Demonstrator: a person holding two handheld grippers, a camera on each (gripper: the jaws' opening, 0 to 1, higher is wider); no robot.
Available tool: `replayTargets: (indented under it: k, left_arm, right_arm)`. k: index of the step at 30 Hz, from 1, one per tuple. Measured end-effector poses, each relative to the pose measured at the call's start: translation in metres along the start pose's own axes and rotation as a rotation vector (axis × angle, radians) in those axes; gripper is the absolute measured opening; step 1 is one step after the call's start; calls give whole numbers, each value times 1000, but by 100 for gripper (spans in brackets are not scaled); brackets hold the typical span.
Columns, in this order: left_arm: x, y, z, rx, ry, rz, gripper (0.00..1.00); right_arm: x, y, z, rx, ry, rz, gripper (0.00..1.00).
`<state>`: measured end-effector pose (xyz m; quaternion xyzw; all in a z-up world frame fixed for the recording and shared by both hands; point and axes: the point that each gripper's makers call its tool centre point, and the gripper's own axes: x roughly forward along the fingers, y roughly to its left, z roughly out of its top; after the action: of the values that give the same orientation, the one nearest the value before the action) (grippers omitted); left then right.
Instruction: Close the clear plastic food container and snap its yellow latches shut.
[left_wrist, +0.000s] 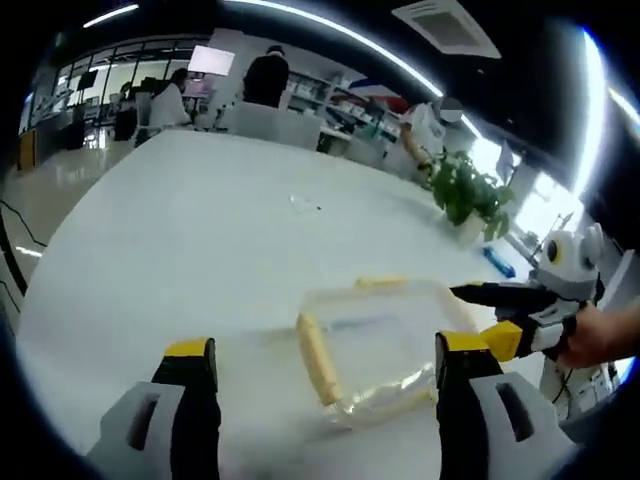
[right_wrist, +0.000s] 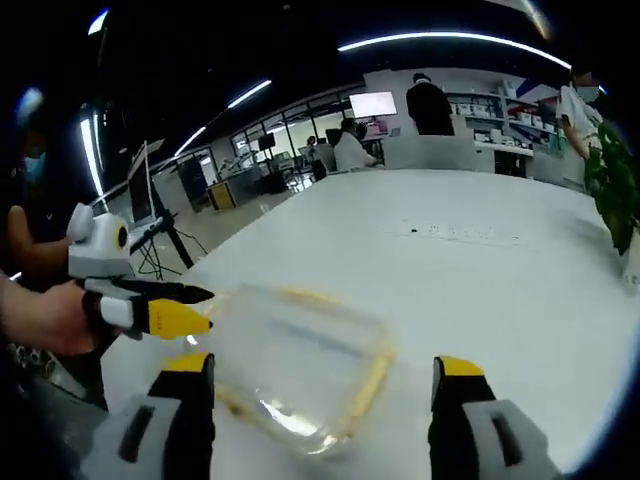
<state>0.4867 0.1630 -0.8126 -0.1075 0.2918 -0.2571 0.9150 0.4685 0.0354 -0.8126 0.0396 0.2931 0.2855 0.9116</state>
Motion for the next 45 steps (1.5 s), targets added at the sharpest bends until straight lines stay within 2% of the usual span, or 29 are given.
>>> replayTargets:
  k: [1,4,12,22,29,32,40,45]
  left_arm:
    - [0,4,2,18,-15,20,99]
    - [2,0,-4,43,17,-8,99]
    - [1,1,-1,65,20,-21,99]
    - [-25,6,0,134,42,-24,99]
    - [-65,6,4,185,35,-34,99]
    - [-88,5,2,218,40,-35,99]
    - [-142,4,7,220,-4,-19,99]
    - [-170,0,-5,263,8,-15,99]
  right_arm:
    - [-1,-2,0,-10,2,-6,99]
    - [0,3,1,-40,4,16,100]
    - [-3,2,3,-31,6,4,100]
    - [-18,12,13,-50,-12,6,100]
    - [-41,23,23,-67,-44,3,100]
    - [-57,30,23,-70,-59,1,100]
    - [-94,45,13,-86,-75,0,100]
    - [-118,53,5,-91,-85,-8,100]
